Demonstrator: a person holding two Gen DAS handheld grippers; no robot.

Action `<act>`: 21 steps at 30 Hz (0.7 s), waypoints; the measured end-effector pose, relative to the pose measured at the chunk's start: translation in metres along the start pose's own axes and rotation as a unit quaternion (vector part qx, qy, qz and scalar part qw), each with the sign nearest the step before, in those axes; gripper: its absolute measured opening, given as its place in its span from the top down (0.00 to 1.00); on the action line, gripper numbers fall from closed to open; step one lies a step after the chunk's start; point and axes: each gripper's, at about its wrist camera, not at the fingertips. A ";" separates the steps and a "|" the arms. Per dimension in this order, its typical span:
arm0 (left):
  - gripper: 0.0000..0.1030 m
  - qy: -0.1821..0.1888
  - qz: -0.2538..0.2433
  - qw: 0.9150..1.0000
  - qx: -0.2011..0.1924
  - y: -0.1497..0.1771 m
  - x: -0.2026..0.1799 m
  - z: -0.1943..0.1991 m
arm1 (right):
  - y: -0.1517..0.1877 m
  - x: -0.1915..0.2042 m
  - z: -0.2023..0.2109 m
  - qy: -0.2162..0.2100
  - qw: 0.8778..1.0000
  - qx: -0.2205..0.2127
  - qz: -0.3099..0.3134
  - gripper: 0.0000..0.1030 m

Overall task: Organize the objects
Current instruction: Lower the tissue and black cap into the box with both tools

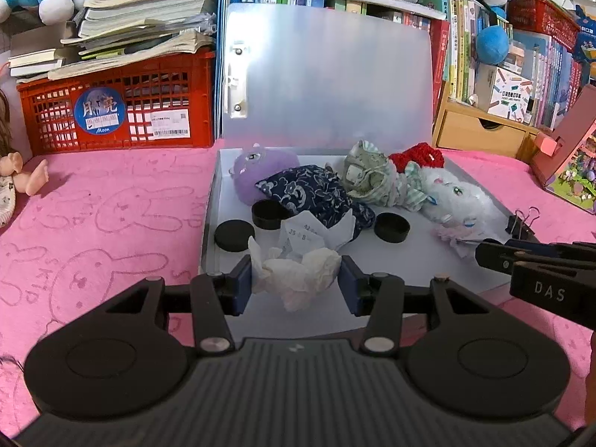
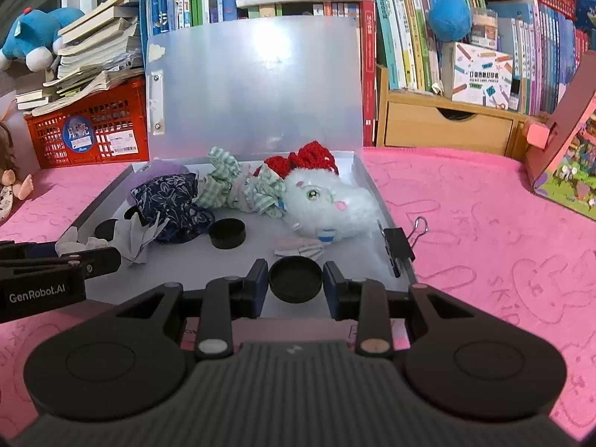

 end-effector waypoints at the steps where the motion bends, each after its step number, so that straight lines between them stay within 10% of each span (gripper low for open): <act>1: 0.48 -0.001 0.000 1.000 0.001 0.000 0.000 -0.001 | 0.001 -0.001 -0.001 -0.002 1.000 0.002 -0.003 0.63; 21: 0.48 -0.007 -0.001 1.000 0.016 0.003 0.003 -0.015 | 0.002 -0.004 -0.010 -0.025 1.000 0.010 -0.007 0.64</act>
Point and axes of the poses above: each gripper's, at about its wrist camera, not at the fingertips, and z roughly against the way its jaws point, x to its left, y to its underside, and after that the axes turned 1 degree about -x, right-handed
